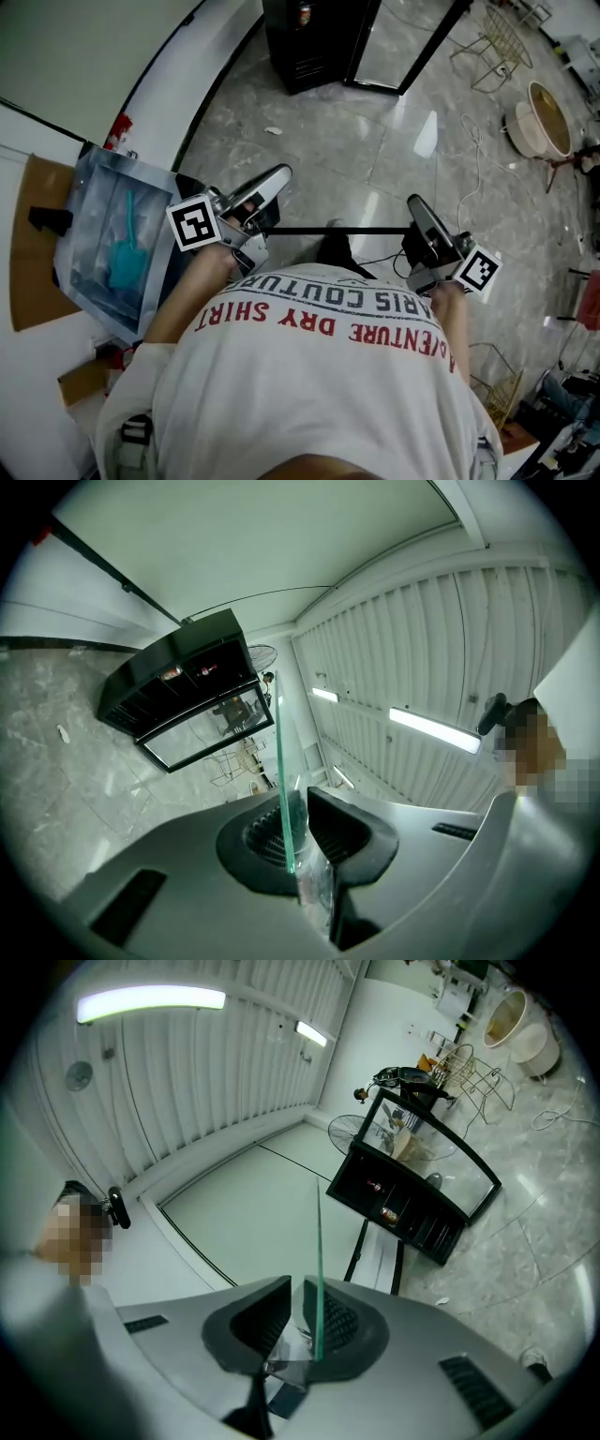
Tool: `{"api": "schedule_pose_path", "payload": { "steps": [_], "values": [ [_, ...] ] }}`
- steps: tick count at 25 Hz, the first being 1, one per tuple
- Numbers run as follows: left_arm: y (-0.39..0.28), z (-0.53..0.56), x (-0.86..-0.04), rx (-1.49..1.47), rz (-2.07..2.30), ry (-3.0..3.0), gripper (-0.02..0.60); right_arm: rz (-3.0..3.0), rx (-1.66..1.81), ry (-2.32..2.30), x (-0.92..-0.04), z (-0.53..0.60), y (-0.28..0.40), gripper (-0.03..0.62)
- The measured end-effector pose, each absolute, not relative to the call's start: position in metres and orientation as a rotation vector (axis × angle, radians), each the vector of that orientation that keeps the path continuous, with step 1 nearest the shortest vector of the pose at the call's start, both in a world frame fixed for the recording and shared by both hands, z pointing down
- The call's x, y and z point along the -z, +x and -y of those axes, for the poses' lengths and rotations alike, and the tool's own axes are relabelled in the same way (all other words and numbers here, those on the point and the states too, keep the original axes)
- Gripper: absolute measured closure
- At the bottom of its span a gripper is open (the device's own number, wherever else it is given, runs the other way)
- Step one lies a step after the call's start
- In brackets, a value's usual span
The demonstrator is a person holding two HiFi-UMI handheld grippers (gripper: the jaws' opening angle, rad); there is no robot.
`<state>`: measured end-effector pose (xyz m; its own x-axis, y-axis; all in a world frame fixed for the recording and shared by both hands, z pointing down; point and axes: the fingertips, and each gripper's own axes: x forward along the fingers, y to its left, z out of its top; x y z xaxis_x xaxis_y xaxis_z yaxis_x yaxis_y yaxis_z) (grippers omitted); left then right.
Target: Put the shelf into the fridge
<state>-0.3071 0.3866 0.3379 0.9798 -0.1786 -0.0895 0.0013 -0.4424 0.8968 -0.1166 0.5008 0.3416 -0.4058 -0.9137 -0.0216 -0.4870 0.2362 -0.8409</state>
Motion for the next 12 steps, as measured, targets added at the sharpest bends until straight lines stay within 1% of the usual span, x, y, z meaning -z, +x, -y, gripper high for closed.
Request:
{"api": "schedule_pose_path", "payload": {
  "steps": [12],
  "values": [
    [-0.181,-0.287,-0.345,0.203,0.206,2.002,0.538,-2.005,1.101,-1.236,-0.35,-0.391,0.016,0.551]
  ]
}}
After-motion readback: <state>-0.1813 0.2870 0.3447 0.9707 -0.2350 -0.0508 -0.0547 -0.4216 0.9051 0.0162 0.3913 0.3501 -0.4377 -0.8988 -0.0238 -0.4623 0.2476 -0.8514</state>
